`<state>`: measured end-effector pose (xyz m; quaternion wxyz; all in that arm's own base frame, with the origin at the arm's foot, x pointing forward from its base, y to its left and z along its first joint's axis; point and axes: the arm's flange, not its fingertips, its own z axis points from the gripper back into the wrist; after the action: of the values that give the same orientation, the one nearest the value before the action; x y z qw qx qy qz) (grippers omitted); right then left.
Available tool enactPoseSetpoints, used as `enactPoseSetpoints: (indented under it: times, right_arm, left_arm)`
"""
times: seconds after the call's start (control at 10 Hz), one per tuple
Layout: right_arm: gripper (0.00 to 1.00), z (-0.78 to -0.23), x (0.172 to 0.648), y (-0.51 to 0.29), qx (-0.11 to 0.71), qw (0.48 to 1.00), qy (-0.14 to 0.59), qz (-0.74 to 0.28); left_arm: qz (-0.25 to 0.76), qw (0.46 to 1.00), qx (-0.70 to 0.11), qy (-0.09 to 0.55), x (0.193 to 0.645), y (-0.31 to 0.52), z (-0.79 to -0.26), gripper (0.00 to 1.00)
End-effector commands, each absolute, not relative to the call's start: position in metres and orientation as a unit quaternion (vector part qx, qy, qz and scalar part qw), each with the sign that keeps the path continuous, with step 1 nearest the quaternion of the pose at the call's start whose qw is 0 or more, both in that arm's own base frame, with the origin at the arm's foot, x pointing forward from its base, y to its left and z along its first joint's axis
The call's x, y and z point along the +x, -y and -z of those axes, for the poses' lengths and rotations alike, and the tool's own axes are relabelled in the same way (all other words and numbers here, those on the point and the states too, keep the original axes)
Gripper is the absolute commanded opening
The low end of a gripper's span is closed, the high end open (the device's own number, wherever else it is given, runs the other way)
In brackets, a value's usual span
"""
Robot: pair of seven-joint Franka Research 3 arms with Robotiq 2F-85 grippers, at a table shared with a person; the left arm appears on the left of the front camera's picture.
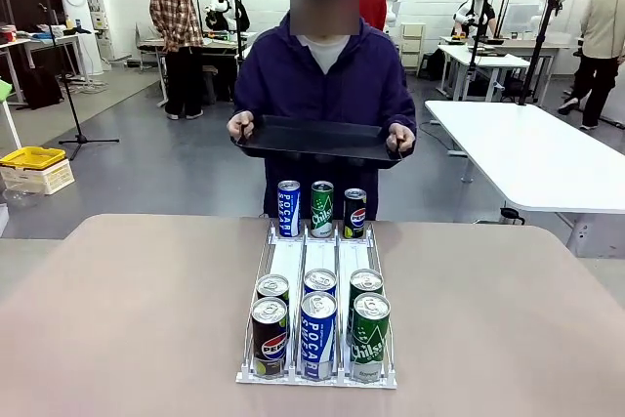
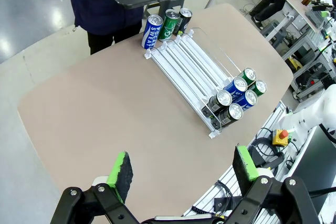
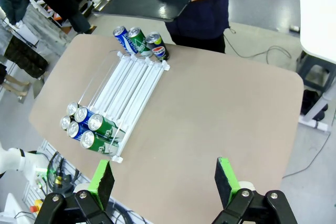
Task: Retrieve and hand over the desired beverage to the person.
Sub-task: Pick up a can of the same type that the person held from the Automatic Can Dispenser.
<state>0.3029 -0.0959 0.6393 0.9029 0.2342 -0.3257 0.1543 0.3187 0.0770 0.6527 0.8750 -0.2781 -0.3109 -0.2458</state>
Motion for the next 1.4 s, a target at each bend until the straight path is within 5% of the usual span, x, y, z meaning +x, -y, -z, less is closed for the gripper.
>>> enactPoseSetpoints:
  times: [0.0,1.3]
  right_arm:
    - [1.00,-0.6393,0.3019,0.0964,0.239,0.900,0.326,-0.162]
    - [1.00,-0.6393,0.3019,0.0964,0.239,0.900,0.326,-0.162]
  left_arm:
    - [0.256,0.875,-0.271,0.309,0.3187,-0.0803,-0.6538,1.00]
    - [0.256,0.875,-0.271,0.309,0.3187,-0.0803,-0.6538,1.00]
